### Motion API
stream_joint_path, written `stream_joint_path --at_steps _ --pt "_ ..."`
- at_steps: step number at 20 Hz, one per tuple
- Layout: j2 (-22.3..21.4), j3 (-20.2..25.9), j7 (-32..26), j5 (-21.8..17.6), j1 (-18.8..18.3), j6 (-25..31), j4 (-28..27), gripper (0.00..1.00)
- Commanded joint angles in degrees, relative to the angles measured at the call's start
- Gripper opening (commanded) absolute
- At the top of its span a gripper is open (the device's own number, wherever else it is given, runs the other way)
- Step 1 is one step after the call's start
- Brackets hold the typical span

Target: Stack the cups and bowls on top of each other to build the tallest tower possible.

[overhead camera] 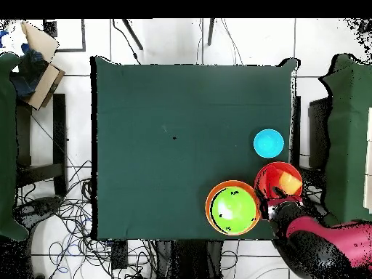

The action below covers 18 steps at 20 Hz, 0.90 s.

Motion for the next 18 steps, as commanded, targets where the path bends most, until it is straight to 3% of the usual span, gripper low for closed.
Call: stream_joint_path --at_steps 1,8,13,15,17,18 --pt "-3.60 1.58 -9.70 1.07 3.65 0.46 4.97 1.00" --pt "-9.59 9.17 -9.84 9.94 1.88 3.13 5.73 1.00" --pt "-12.26 11.21 -9.30 12.95 2.40 4.14 4.82 1.00" --pt "-13.63 11.31 -8.09 13.57 3.54 4.13 4.22 1.00" --pt "-13.98 7.68 -5.05 11.99 8.23 3.09 2.89 1.00" --pt "-12.77 3.62 -2.56 9.60 12.28 2.14 1.60 1.00"
